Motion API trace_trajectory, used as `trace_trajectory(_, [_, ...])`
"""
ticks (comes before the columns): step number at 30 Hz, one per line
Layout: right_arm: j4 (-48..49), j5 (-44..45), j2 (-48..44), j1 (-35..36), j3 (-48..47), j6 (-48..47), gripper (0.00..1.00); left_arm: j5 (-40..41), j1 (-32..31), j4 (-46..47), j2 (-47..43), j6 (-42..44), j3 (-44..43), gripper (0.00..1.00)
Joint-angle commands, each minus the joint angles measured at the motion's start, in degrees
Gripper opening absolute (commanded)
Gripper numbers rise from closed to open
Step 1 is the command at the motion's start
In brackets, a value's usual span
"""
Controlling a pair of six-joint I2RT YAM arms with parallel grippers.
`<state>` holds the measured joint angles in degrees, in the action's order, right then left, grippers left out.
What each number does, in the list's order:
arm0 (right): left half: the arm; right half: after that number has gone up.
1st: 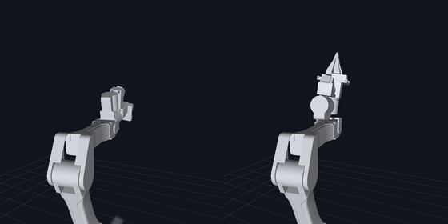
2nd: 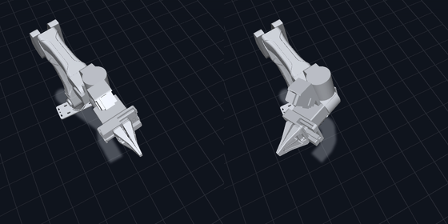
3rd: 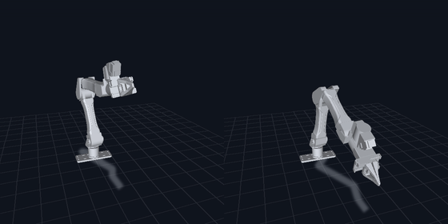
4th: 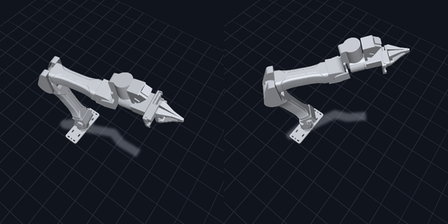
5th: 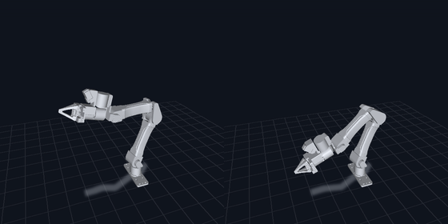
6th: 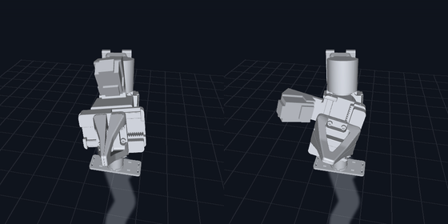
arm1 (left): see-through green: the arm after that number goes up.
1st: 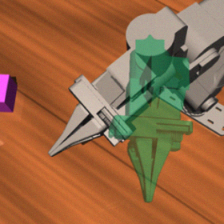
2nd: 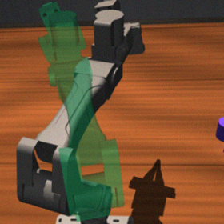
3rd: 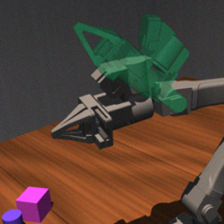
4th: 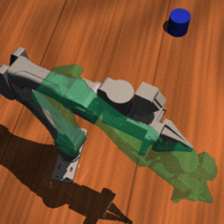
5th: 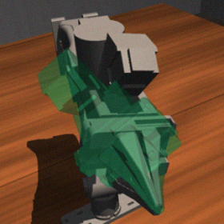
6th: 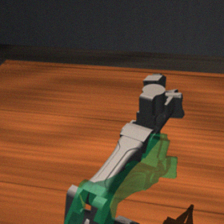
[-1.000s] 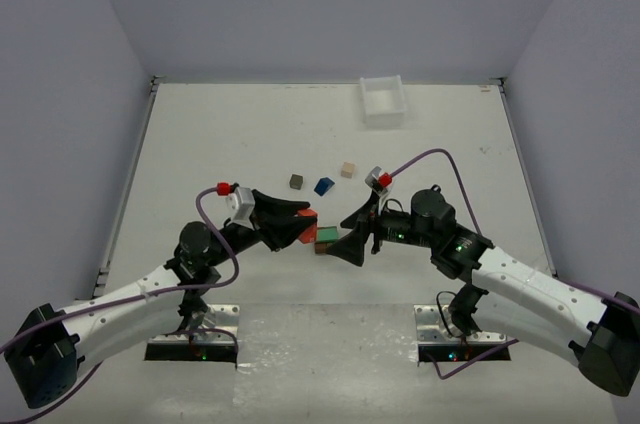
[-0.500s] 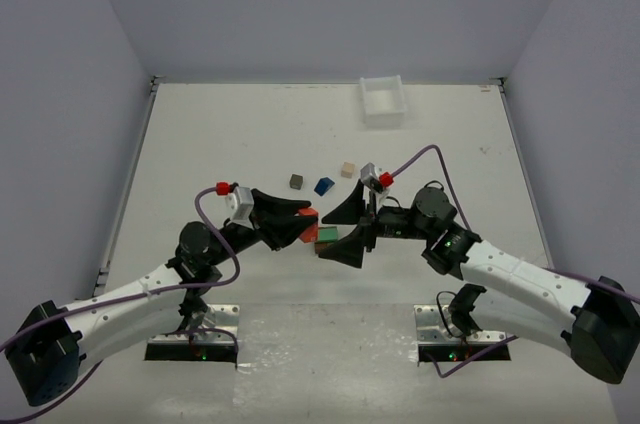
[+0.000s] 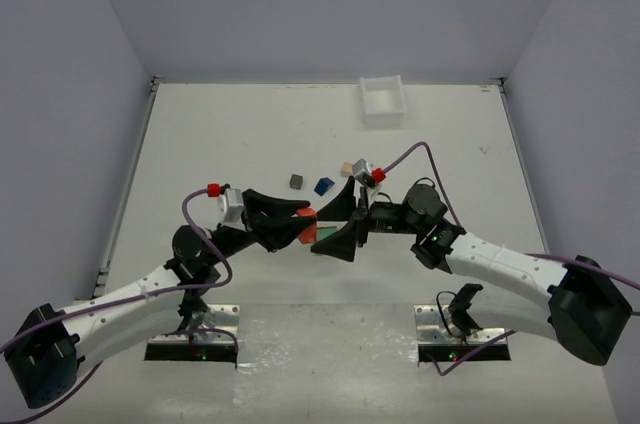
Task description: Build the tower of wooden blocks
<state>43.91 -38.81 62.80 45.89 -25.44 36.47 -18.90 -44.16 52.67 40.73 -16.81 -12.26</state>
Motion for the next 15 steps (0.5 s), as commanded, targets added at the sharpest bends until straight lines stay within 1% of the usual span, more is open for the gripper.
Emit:
trace_trajectory(1, [10.31, -0.38, 1.36, -0.1, -2.18, 3.26, 0.85, -1.48, 0.22, 5.16, 0.13, -0.94, 0.32, 0.0])
trace_trajectory(7, [12.82, 0.48, 1.91, -0.1, -2.53, 4.21, 0.8, -1.14, 0.22, 5.45, -0.31, -0.94, 0.84, 0.0])
trace_trajectory(11, [14.91, 0.05, 2.66, -0.08, -3.3, 5.33, 0.72, -0.98, 0.22, 5.82, -0.47, -1.03, 1.07, 0.0])
trace_trajectory(15, [16.3, -0.43, 4.01, -0.1, -3.75, 6.44, 0.54, -0.28, 0.22, 6.51, -0.67, -1.41, 1.47, 0.0])
